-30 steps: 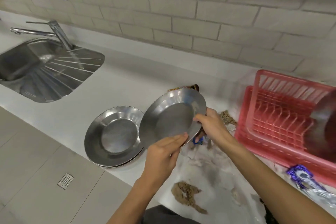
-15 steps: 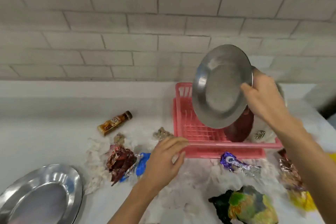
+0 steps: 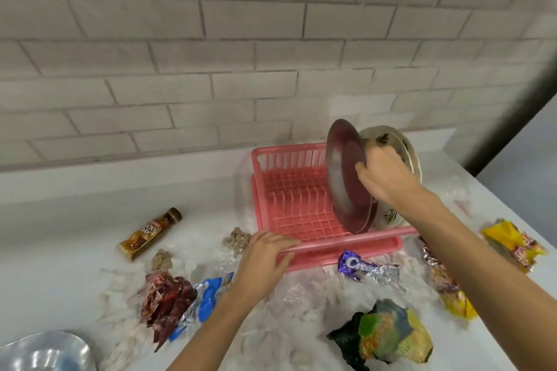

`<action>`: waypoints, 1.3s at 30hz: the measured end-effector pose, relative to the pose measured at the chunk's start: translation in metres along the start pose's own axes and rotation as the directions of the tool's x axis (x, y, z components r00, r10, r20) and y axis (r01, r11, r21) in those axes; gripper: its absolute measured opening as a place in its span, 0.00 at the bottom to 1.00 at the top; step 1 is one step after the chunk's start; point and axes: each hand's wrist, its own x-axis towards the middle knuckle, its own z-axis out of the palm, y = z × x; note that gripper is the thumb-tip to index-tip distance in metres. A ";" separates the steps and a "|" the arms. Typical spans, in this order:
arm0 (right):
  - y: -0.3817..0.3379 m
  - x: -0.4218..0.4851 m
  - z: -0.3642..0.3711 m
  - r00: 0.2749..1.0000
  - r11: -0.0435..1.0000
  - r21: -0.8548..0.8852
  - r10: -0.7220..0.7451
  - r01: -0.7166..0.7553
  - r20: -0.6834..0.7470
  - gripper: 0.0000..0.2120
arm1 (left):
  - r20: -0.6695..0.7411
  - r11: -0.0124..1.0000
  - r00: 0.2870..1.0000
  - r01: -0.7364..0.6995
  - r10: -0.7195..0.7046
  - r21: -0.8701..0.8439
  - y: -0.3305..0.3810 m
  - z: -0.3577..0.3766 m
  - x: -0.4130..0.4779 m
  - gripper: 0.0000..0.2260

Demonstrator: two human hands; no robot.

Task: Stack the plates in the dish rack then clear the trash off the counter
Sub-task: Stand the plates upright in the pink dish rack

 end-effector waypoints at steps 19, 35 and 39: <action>-0.001 0.010 0.052 0.995 1.000 0.010 -0.003 0.002 0.095 0.16 | 0.032 0.996 0.998 0.052 -0.050 -0.071 0.002 -0.001 0.001 0.14; -0.026 -0.038 0.013 0.971 0.982 0.068 -0.160 0.174 -0.177 0.18 | -0.157 0.908 0.959 0.159 -0.235 -0.387 0.003 -0.056 -0.039 0.11; -0.061 -0.069 0.046 0.956 0.942 0.183 -0.291 0.281 0.035 0.10 | -0.179 0.887 0.921 0.258 -0.345 -0.384 -0.002 -0.077 -0.077 0.07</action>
